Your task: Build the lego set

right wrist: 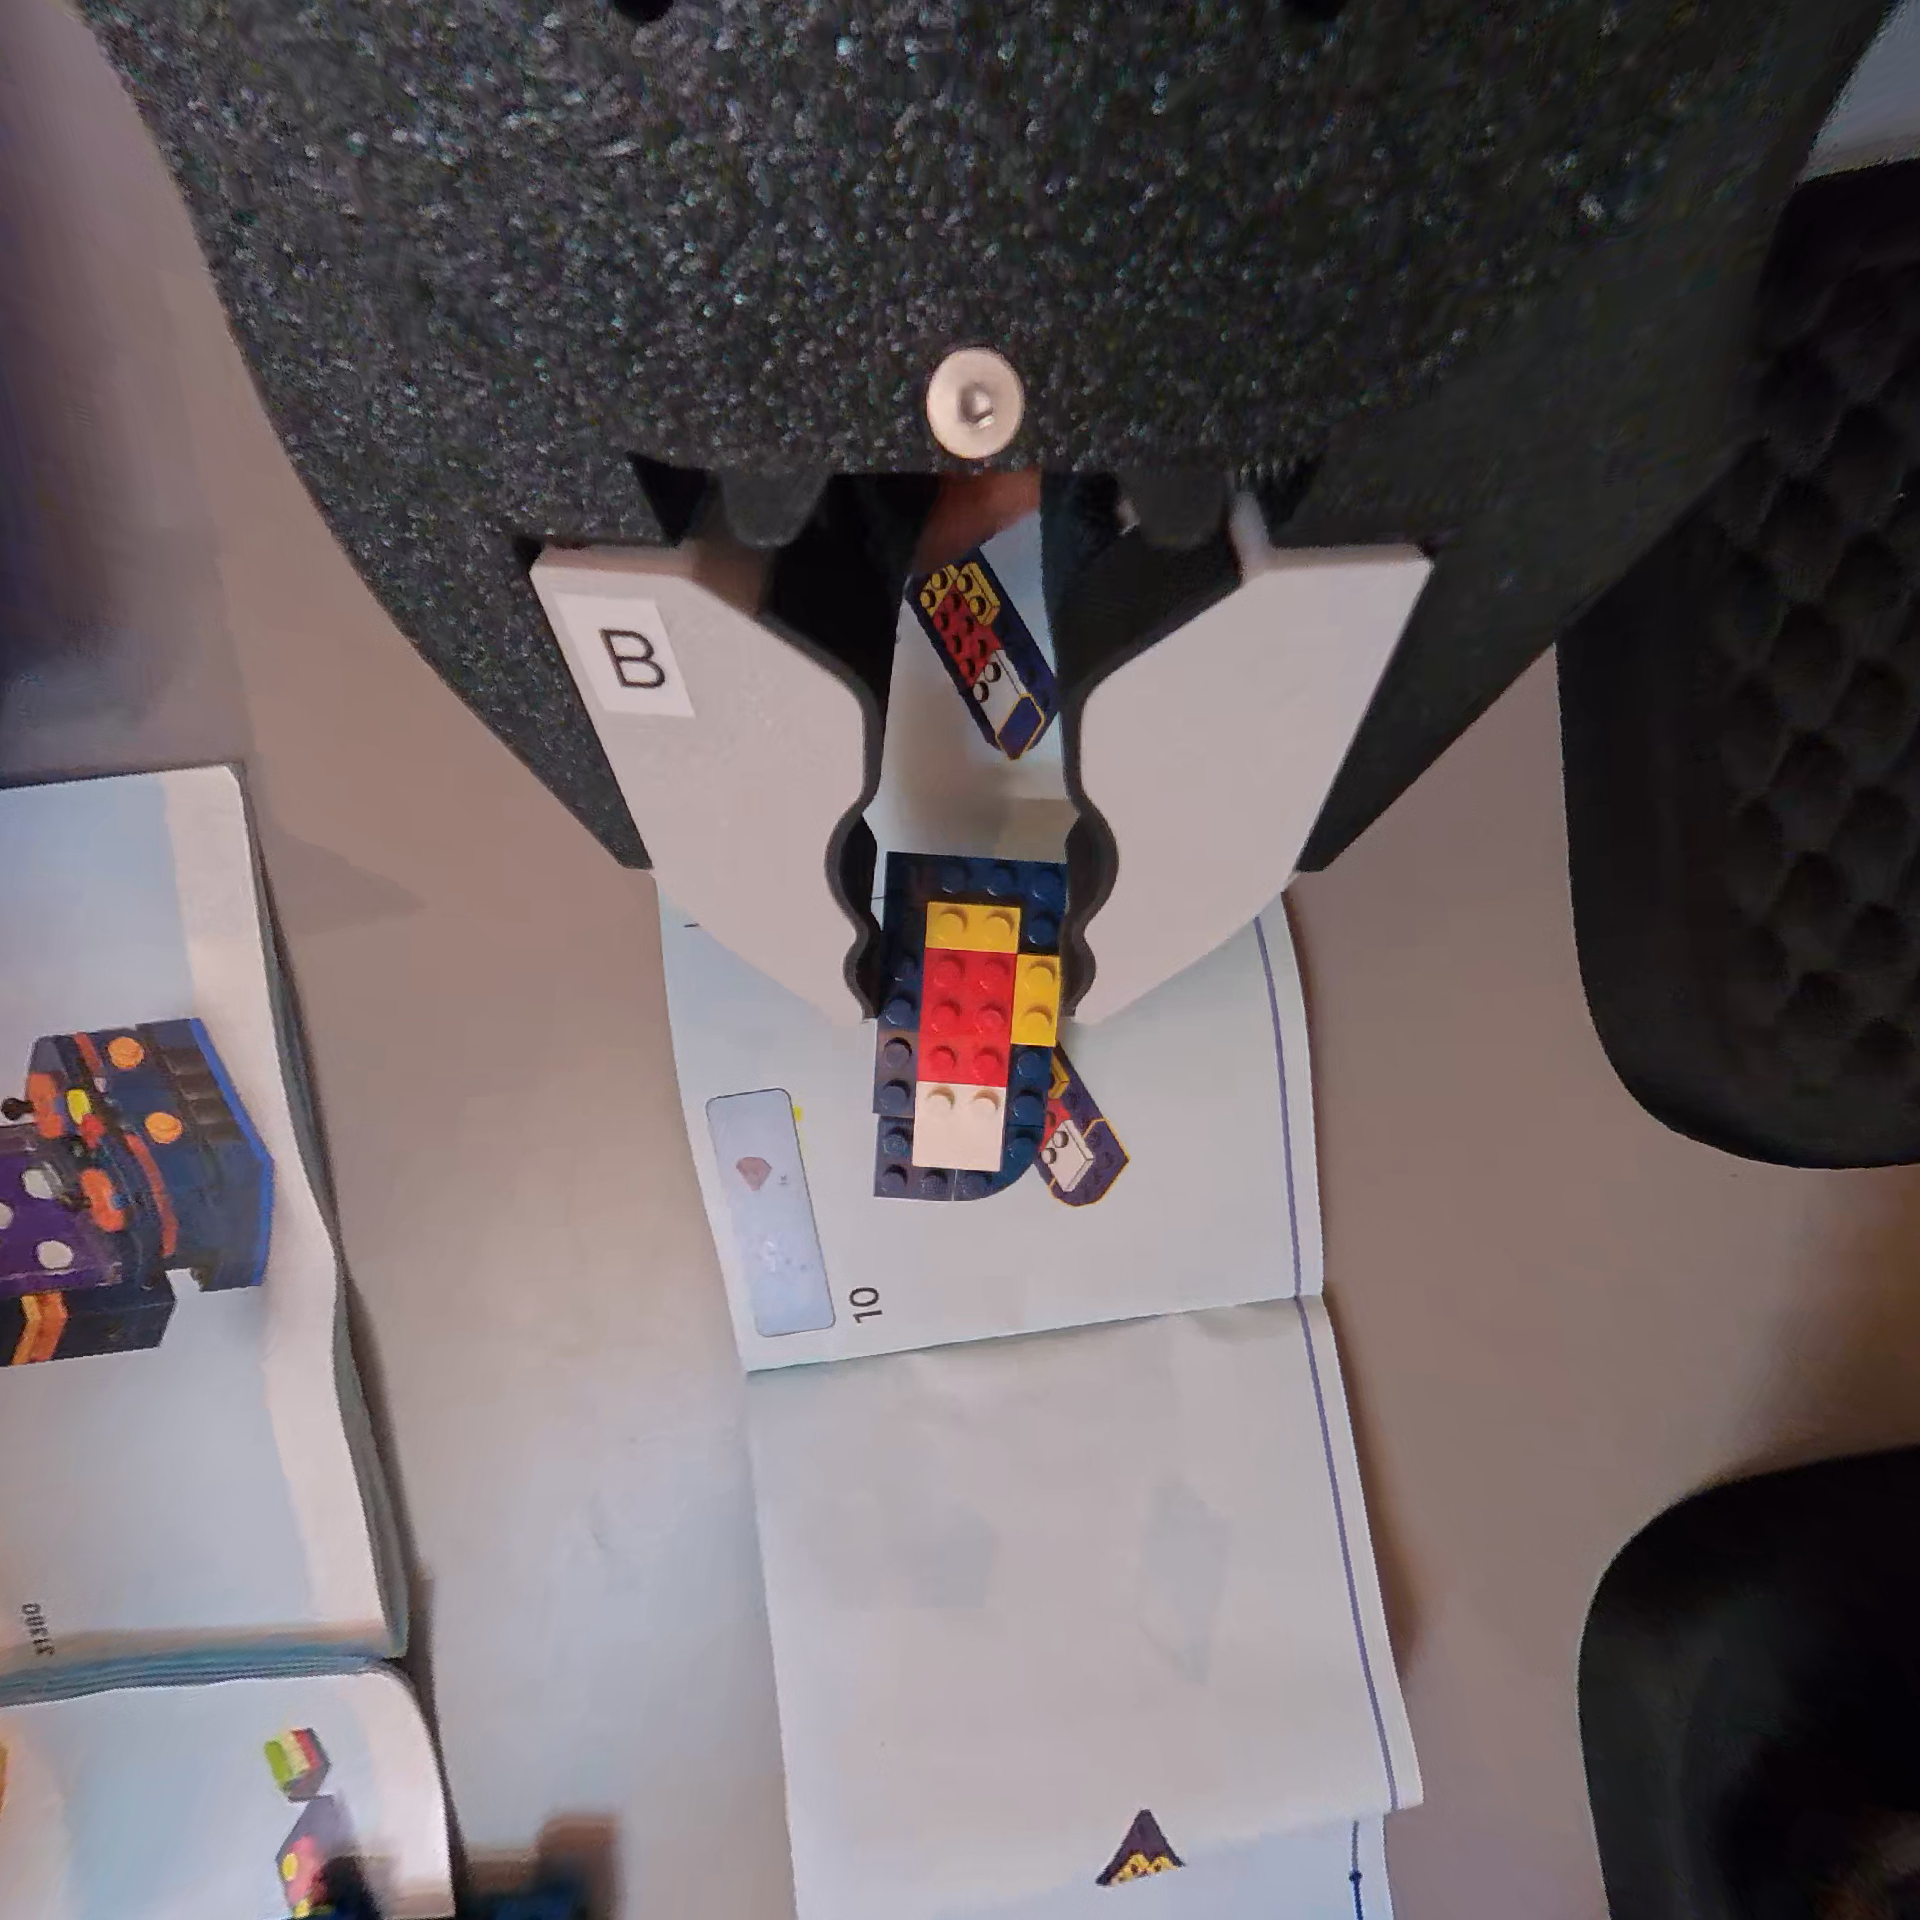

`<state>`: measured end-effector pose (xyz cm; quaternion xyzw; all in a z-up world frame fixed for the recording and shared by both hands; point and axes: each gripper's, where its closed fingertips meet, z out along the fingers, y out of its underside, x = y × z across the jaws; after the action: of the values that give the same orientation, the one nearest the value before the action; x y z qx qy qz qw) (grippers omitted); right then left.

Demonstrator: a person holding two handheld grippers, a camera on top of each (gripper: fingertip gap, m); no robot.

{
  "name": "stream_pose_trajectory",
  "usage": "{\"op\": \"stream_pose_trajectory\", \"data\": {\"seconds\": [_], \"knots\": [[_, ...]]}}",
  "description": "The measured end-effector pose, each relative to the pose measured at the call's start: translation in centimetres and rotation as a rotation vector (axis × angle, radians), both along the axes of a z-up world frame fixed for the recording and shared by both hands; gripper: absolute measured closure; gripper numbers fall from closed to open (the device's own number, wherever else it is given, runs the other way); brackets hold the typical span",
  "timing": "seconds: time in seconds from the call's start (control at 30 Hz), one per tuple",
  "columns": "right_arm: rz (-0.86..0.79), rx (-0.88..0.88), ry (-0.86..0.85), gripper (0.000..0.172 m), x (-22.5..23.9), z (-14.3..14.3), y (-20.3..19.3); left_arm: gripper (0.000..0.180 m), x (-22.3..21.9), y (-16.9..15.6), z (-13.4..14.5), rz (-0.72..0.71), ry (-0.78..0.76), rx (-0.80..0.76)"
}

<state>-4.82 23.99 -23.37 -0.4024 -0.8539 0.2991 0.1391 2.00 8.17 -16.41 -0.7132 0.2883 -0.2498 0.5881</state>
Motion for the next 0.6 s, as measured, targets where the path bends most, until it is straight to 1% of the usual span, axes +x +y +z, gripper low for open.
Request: {"op": "stream_pose_trajectory", "data": {"seconds": [0.17, 0.4, 0.47, 0.53, 0.6], "knots": [[0.009, 0.017, -0.005, 0.139, -0.5, -0.5, -0.3, 0.138, 0.0, 0.0, -0.1, 0.002, 0.004, -0.001], [0.030, 0.021, 0.006, 0.139, -0.8, -0.5, -0.3, 0.136, 0.0, 0.3, -0.1, 0.007, 0.006, -0.018], [0.036, 0.018, 0.008, 0.139, -0.9, -0.4, -0.4, 0.123, -0.8, 1.4, 0.0, 0.070, -0.006, -0.058], [0.045, 0.024, 0.014, 0.139, -1.0, -0.3, -0.5, 0.102, -2.2, 3.0, -0.6, 0.153, 0.010, -0.154], [0.053, 0.025, 0.022, 0.139, -1.0, -0.3, -0.6, 0.094, -4.0, 4.7, -2.0, 0.244, 0.054, -0.286]]}}
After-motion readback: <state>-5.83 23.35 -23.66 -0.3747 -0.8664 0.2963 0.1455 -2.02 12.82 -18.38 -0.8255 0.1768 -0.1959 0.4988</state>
